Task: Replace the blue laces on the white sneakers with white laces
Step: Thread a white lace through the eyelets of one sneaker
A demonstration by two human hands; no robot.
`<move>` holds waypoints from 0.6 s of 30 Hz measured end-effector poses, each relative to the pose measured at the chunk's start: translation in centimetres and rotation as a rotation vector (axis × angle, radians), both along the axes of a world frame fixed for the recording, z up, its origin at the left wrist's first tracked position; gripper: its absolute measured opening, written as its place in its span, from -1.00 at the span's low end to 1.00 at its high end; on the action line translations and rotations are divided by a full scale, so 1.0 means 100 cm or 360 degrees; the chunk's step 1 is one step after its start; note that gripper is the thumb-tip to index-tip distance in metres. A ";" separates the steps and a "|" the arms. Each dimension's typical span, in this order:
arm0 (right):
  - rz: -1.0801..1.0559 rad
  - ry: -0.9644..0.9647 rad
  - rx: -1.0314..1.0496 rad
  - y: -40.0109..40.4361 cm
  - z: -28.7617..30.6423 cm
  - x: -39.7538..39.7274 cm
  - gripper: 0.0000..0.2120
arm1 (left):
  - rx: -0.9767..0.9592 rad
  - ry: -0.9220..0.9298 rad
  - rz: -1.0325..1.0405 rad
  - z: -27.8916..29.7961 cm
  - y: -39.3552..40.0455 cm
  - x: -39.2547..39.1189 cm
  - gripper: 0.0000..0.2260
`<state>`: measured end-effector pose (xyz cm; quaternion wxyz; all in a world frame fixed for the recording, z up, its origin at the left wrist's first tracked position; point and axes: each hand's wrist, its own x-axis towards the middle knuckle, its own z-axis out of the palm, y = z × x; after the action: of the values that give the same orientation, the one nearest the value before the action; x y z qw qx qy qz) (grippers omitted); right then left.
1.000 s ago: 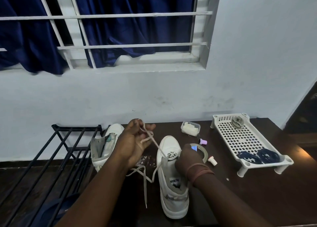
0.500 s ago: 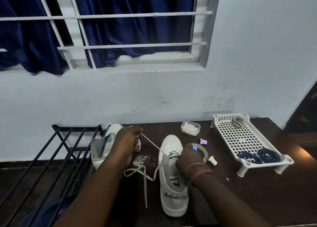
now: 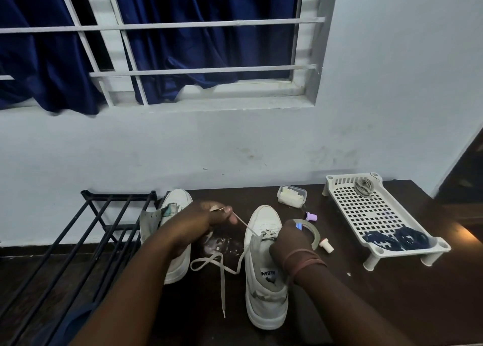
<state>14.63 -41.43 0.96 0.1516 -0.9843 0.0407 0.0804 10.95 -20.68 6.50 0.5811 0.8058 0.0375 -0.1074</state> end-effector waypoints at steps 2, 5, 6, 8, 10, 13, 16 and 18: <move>-0.0013 -0.0005 -0.0010 0.001 -0.001 0.000 -0.65 | 0.0156 0.0118 -0.0070 0.002 0.003 -0.004 -0.57; 0.0020 -0.0035 -0.0069 0.003 -0.002 0.000 -0.66 | 0.0404 0.0641 -0.0178 -0.010 0.001 -0.011 -0.23; 0.0026 -0.0034 -0.0065 0.004 -0.004 0.001 -0.66 | 0.0541 0.0736 -0.0167 -0.017 -0.003 -0.010 -0.19; 0.0030 -0.0045 -0.0065 0.005 -0.004 0.000 -0.65 | 0.0897 0.0709 -0.0209 -0.026 -0.017 -0.010 -0.35; 0.0048 -0.0069 -0.0078 0.004 -0.005 0.000 -0.65 | 0.1205 0.0464 -0.0393 -0.035 -0.027 -0.009 -0.68; 0.0043 -0.0056 -0.0017 0.003 -0.010 0.002 -0.62 | 0.1206 0.0294 -0.0320 -0.057 -0.033 0.000 -0.64; 0.0032 -0.0028 0.0022 0.004 -0.013 0.004 -0.60 | 0.1240 0.0187 -0.0066 -0.076 -0.036 0.004 -0.77; 0.0030 -0.0024 0.0077 0.004 -0.014 0.005 -0.62 | 0.1302 0.0169 0.0041 -0.079 -0.041 0.005 -0.93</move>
<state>15.11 -41.01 -0.43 0.1748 -0.9813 0.0284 0.0752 11.42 -24.75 -1.44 0.2115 0.9632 0.1171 -0.1176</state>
